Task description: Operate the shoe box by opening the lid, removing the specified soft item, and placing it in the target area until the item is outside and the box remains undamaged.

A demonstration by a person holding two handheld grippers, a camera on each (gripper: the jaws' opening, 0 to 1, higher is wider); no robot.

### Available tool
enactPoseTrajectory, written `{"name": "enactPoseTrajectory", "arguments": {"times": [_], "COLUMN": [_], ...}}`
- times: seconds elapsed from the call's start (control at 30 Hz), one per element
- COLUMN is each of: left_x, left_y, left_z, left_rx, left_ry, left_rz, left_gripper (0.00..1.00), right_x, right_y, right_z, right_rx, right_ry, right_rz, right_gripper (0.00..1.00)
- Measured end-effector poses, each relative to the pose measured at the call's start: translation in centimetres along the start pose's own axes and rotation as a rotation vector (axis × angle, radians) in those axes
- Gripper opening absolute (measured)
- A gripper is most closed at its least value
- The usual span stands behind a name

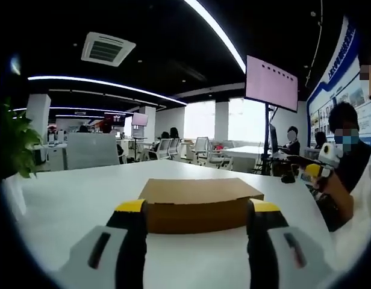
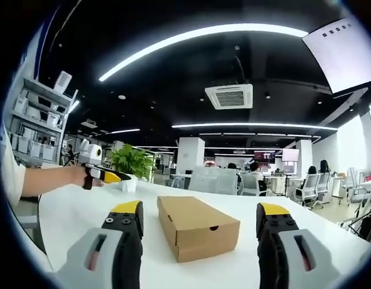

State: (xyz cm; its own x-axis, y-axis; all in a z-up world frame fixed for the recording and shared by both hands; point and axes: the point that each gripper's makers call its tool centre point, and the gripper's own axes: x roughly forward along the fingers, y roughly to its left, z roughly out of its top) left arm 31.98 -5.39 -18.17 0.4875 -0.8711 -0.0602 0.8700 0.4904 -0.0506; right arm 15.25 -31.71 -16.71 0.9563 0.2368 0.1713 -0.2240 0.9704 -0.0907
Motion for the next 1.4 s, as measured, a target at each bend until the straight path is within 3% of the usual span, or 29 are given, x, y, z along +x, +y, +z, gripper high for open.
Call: {"name": "enactPoseTrajectory", "arguments": {"times": [0.17, 0.27, 0.4, 0.43, 0.47, 0.53, 0.87, 1.1, 1.4], "left_x": [0.2, 0.6, 1.4, 1.6, 1.7, 2.1, 4.4, 4.9, 4.8], "left_y": [0.1, 0.5, 1.1, 1.2, 1.1, 1.2, 2.0, 2.1, 2.2], "left_z": [0.2, 0.2, -0.3, -0.4, -0.4, -0.5, -0.7, -0.8, -1.6], "left_rx": [0.014, 0.017, 0.021, 0.014, 0.015, 0.018, 0.003, -0.003, -0.006], "left_ry": [-0.002, -0.004, 0.012, 0.015, 0.015, 0.019, 0.045, 0.034, 0.047], "left_rz": [0.001, 0.002, 0.011, 0.014, 0.01, 0.001, -0.014, -0.02, -0.046], "left_gripper": [0.65, 0.69, 0.7, 0.7, 0.7, 0.7, 0.71, 0.72, 0.75], "right_x": [0.2, 0.3, 0.3, 0.3, 0.4, 0.6, 1.0, 1.1, 2.0], "right_y": [0.0, -0.4, -0.9, -1.0, -0.8, -0.9, -0.9, -1.5, -1.3], "right_z": [-1.0, -1.7, -2.0, -3.0, -3.1, -2.7, -3.3, -2.7, -2.9], "right_rx": [-0.008, -0.03, -0.03, -0.02, -0.021, -0.024, -0.021, -0.022, -0.024], "right_ry": [0.042, 0.087, 0.075, 0.133, 0.138, 0.111, 0.137, 0.127, 0.128], "right_rz": [-0.008, -0.025, -0.041, -0.039, -0.023, -0.03, -0.026, -0.036, -0.021], "right_gripper": [0.79, 0.74, 0.73, 0.72, 0.73, 0.73, 0.73, 0.73, 0.81]}}
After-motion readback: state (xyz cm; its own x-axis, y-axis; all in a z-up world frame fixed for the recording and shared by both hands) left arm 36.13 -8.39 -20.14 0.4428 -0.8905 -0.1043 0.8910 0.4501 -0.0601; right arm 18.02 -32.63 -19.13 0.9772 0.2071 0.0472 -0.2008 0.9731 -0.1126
